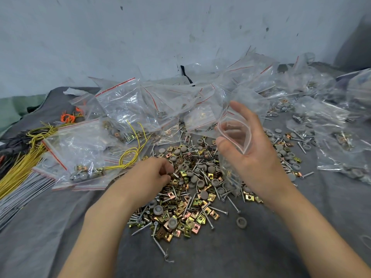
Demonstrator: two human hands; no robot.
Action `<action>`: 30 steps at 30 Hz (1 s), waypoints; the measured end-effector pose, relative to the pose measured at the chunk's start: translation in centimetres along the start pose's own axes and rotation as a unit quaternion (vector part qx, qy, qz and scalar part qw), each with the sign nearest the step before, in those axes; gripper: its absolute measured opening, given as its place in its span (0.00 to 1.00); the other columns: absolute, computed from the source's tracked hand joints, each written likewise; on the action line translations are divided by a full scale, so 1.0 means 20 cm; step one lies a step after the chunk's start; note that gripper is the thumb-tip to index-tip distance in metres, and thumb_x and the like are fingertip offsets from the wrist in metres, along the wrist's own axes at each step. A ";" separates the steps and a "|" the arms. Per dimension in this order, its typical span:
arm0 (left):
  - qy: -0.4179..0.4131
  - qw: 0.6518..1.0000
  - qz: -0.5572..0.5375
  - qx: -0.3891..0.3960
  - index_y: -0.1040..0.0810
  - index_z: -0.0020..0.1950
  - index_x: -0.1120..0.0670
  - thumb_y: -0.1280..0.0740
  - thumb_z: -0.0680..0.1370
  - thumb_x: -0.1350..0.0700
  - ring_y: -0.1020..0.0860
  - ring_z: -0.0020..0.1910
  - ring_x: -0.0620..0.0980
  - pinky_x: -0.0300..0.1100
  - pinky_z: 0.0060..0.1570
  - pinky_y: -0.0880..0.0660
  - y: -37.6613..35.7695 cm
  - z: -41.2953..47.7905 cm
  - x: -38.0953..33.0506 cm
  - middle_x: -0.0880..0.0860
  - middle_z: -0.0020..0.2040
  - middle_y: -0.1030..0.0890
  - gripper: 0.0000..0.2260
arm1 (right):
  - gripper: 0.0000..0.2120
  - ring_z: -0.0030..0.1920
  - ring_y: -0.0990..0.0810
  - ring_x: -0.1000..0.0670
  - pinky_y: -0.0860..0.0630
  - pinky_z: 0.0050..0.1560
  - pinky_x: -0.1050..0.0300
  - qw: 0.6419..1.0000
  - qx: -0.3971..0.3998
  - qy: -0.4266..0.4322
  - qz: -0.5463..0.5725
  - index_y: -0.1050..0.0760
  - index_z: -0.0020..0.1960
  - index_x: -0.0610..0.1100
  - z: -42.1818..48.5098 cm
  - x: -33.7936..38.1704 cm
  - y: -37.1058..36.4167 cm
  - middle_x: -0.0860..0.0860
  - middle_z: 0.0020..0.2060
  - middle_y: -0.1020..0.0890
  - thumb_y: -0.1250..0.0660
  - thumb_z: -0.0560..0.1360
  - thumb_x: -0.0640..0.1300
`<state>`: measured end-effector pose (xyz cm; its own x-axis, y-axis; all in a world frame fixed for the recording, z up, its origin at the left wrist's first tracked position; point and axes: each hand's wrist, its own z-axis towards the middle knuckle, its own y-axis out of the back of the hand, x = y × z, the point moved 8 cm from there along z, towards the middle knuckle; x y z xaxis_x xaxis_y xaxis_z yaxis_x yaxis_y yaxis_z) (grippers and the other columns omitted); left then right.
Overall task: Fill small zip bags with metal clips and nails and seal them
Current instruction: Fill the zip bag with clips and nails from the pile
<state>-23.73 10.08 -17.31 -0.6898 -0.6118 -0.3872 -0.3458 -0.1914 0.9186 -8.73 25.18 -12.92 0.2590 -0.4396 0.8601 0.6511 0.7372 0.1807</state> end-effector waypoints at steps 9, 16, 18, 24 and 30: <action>-0.011 0.998 -0.031 -0.051 0.24 0.47 0.45 0.34 0.80 0.49 0.24 0.39 0.39 0.35 0.36 0.31 0.03 0.01 0.00 0.43 0.44 0.20 0.02 | 0.29 0.58 0.22 0.61 0.29 0.53 0.75 1.000 -0.002 -0.004 -0.012 0.39 0.72 0.65 0.00 0.01 0.00 0.64 0.54 0.22 0.32 0.75 0.52; -0.034 0.989 -0.094 -0.105 0.23 0.46 0.42 0.33 0.79 0.50 0.26 0.34 0.34 0.32 0.34 0.35 0.09 0.01 -0.01 0.40 0.40 0.21 0.03 | 0.29 0.58 0.22 0.63 0.30 0.52 0.77 1.000 0.003 -0.002 -0.015 0.39 0.73 0.64 -0.01 0.02 0.00 0.65 0.54 0.22 0.31 0.77 0.49; -0.033 0.990 -0.091 -0.102 0.21 0.49 0.41 0.32 0.79 0.49 0.25 0.34 0.36 0.33 0.34 0.34 0.08 0.02 0.00 0.40 0.40 0.21 0.02 | 0.29 0.58 0.22 0.63 0.30 0.52 0.76 1.000 0.003 -0.004 -0.014 0.39 0.73 0.64 -0.01 0.02 0.00 0.65 0.54 0.22 0.32 0.77 0.50; -0.012 0.993 -0.082 -0.086 0.19 0.48 0.44 0.31 0.79 0.51 0.26 0.35 0.37 0.37 0.35 0.32 0.07 0.02 0.03 0.41 0.39 0.20 0.02 | 0.29 0.59 0.23 0.63 0.30 0.53 0.77 1.000 0.005 -0.005 -0.016 0.39 0.72 0.65 -0.01 0.02 -0.01 0.65 0.54 0.22 0.32 0.76 0.51; 0.018 0.997 -0.042 -0.068 0.23 0.53 0.44 0.34 0.80 0.56 0.26 0.38 0.38 0.35 0.35 0.32 0.06 0.00 0.09 0.42 0.45 0.22 0.06 | 0.28 0.59 0.23 0.63 0.30 0.53 0.77 1.000 0.009 -0.004 -0.027 0.39 0.72 0.65 -0.01 0.02 -0.01 0.65 0.55 0.23 0.31 0.79 0.47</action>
<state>-25.32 8.69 -16.79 -0.6374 -0.6165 -0.4622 -0.3102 -0.3438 0.8863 -8.59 24.78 -12.82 0.2179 -0.4748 0.8527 0.6513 0.7214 0.2353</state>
